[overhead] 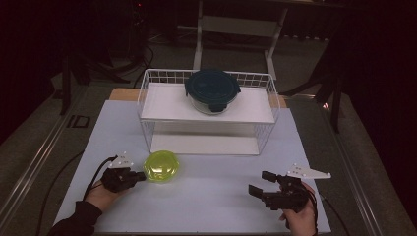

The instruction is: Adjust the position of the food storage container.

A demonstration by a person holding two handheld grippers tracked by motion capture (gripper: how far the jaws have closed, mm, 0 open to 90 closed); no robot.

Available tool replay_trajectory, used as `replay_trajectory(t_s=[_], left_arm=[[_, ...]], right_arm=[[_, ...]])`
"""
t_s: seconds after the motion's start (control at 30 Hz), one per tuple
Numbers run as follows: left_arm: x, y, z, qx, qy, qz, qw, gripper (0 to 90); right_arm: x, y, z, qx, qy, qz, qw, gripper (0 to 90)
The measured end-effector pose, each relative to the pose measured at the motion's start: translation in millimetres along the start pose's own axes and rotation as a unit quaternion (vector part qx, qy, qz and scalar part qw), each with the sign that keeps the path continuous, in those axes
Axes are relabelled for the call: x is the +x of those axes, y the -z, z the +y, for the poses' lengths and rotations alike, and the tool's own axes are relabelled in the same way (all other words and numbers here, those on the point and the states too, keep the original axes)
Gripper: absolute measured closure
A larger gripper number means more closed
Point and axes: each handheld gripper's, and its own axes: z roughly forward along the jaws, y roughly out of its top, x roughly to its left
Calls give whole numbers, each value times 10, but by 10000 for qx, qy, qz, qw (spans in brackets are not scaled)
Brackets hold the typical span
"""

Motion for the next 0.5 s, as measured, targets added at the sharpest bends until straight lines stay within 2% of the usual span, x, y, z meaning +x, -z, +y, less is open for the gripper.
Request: replay_trajectory(t_s=[0.1,0.2,0.23,0.5], left_arm=[[8,-55,36,5,51,9,10000,887],[46,-83,59,-81,190,-126,9997,887],[61,-92,70,-72,187,-56,9998,887],[57,-186,173,-30,144,-3,9999,887]], right_arm=[[7,6,-1,13,25,-11,10000,146],[-1,6,-5,7,20,6,10000,147],[-1,7,-5,12,11,6,10000,147],[2,7,-3,19,34,-13,10000,147]])
